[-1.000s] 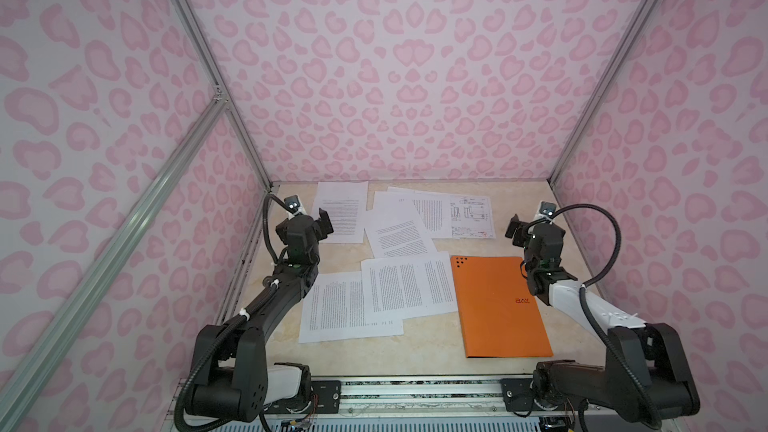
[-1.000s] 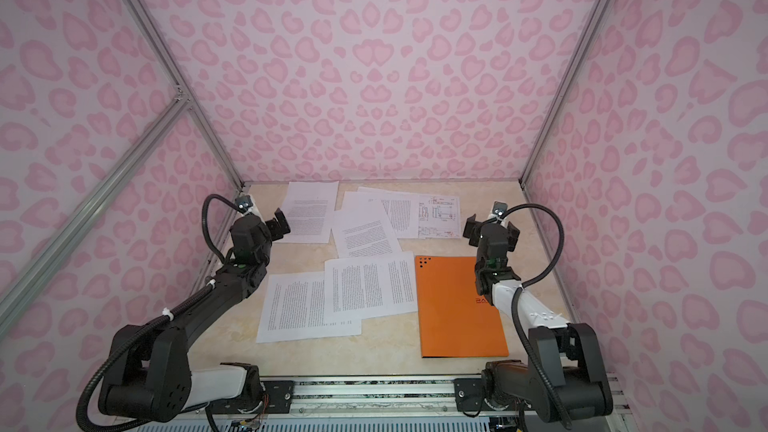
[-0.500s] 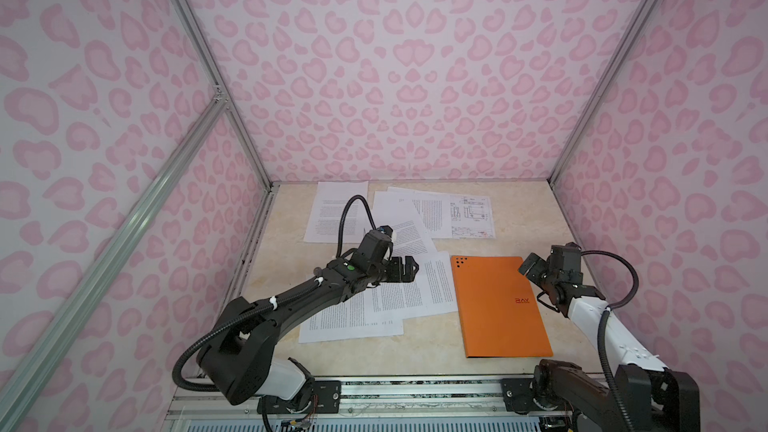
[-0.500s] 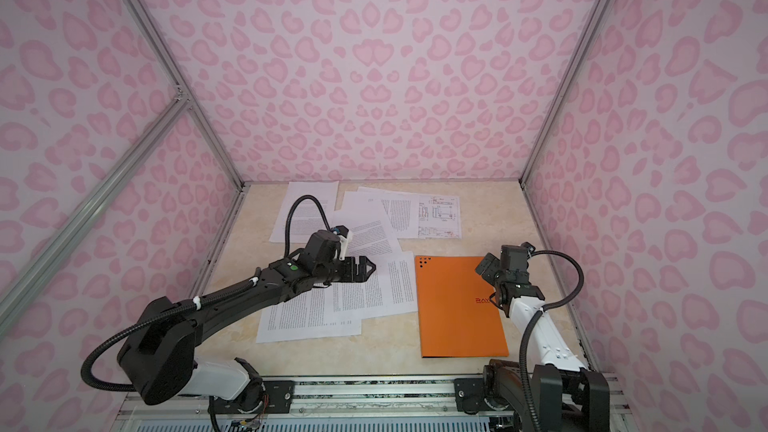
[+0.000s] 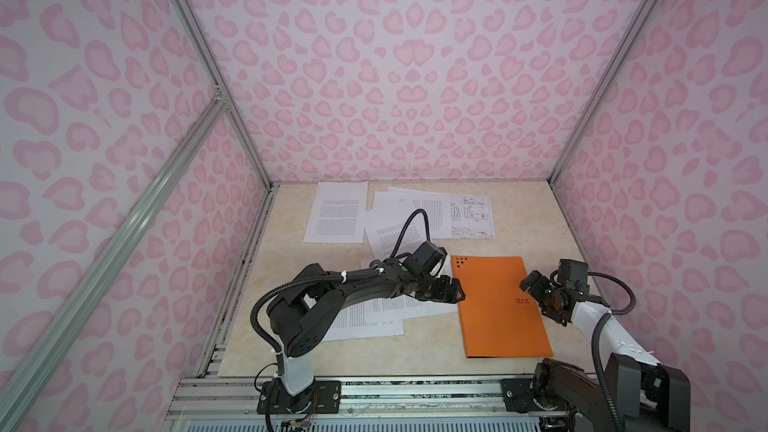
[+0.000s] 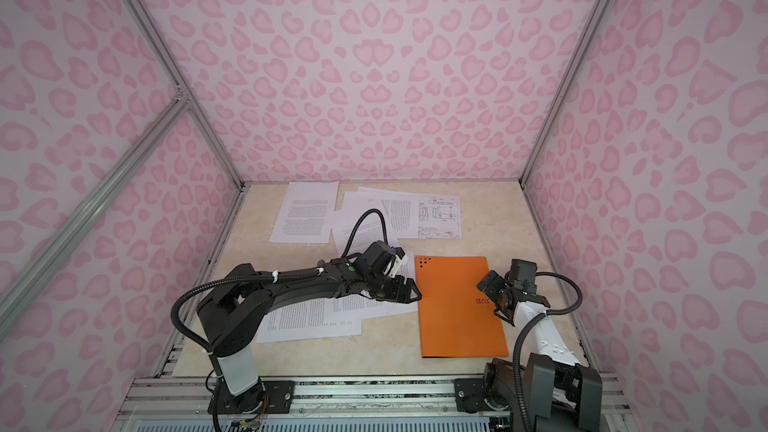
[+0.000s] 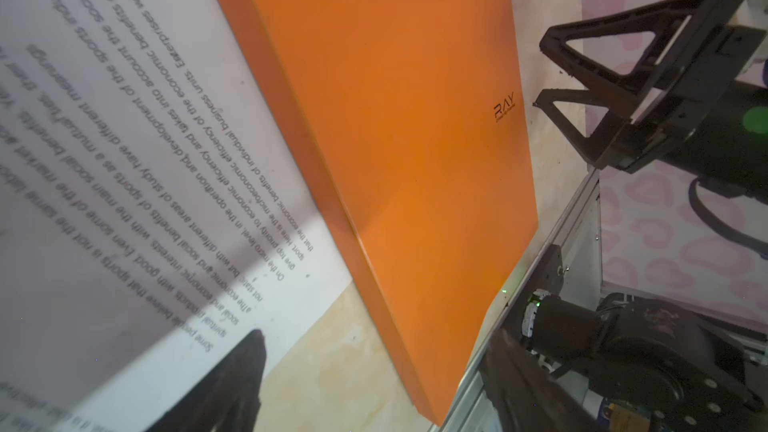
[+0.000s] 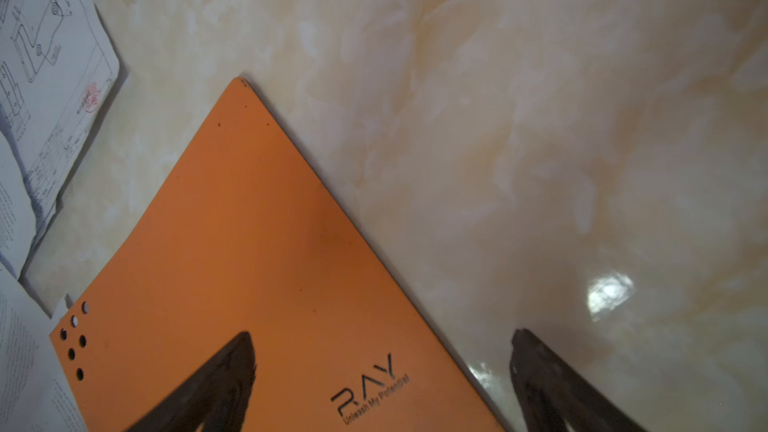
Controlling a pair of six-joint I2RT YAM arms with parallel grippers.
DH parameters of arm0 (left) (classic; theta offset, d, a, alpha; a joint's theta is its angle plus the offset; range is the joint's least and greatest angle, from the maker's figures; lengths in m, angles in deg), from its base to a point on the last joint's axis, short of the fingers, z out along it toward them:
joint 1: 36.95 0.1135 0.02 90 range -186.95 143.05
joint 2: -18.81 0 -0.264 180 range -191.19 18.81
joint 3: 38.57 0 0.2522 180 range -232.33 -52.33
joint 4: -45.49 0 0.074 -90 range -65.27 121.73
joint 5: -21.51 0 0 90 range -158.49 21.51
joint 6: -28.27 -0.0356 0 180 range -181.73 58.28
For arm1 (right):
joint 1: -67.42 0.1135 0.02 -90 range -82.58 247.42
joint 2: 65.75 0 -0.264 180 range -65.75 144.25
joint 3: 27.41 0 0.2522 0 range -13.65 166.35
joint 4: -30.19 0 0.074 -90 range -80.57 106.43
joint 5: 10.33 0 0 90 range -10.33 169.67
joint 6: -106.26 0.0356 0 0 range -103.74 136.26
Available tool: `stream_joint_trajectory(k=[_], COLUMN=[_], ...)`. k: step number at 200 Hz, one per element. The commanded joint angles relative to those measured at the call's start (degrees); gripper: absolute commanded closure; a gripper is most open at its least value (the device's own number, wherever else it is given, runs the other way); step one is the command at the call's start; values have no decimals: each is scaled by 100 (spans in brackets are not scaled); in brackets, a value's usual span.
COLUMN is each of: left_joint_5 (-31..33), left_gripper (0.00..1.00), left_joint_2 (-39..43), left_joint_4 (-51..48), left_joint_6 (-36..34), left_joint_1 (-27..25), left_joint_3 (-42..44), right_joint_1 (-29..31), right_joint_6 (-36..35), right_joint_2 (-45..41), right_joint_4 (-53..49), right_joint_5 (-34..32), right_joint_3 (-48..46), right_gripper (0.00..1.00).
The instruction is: Put the files into the folder
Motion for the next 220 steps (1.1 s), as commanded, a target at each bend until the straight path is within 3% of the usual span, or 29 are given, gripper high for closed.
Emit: stream_joint_trajectory(k=[1,32,78,124,220], left_joint_5=[-178,-425,-265,-200,-172], left_gripper=[18,27,34,49,53], left_joint_2=[-319,-863,-1358,-1842,-2109], left_joint_4=[-6,-25,-171,-363,-554], left_joint_6=[207,312,511,560,245], left_joint_1=[-16,-18,25,304,616], left_joint_3=[-309,-767,-1336,-1772,-2055], right_joint_1=[-166,-341,-339,67,740], right_joint_6=[-100,-55,151,401,611], right_joint_2=[245,605,882,1034,838], right_joint_4=[123,298,486,594,602], right_joint_5=[380,855,1523,1912,2105], right_joint_3=[-51,-25,-97,27,539], right_gripper=[3,4,7,10,13])
